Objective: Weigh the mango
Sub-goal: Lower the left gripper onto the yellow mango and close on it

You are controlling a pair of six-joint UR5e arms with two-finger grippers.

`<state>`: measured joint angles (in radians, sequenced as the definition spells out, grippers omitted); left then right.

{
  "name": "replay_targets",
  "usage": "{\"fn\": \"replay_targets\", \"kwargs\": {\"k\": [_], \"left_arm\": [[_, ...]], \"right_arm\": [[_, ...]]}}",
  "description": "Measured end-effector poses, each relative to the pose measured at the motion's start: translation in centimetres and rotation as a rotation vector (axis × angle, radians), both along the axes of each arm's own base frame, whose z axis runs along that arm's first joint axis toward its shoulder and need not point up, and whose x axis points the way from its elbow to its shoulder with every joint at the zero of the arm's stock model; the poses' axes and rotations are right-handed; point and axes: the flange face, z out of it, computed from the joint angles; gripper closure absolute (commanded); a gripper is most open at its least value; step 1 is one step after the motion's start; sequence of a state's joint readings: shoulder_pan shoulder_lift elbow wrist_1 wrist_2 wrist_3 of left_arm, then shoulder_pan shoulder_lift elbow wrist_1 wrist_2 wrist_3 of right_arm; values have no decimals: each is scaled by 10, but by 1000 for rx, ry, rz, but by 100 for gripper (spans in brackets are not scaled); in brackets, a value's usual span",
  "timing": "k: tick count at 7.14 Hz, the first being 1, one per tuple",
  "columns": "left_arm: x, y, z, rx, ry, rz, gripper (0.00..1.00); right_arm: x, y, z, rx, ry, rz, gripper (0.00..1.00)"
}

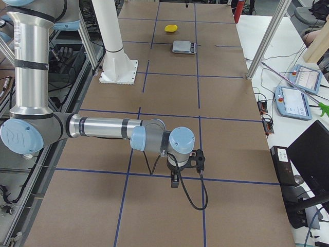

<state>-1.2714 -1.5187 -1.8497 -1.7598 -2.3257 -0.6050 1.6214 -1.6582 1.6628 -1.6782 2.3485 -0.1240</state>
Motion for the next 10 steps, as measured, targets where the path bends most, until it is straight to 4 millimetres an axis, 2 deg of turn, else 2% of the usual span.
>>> {"fn": "replay_targets", "kwargs": {"k": [2,3,5,8,10], "left_arm": [[62,47,21,-15,23,-33,0],[91,62,28,-39,27,-38,0],[128,78,40,-49,10,-47,0],[156,90,67,-61,-25,-30,0],[161,94,75,-63,-33,-22,0]], "right_arm": [[0,0,0,-1,0,0,0],[0,0,0,-1,0,0,0],[0,0,0,0,0,0,0],[0,0,0,0,0,0,0],[0,0,0,0,0,0,0]]}}
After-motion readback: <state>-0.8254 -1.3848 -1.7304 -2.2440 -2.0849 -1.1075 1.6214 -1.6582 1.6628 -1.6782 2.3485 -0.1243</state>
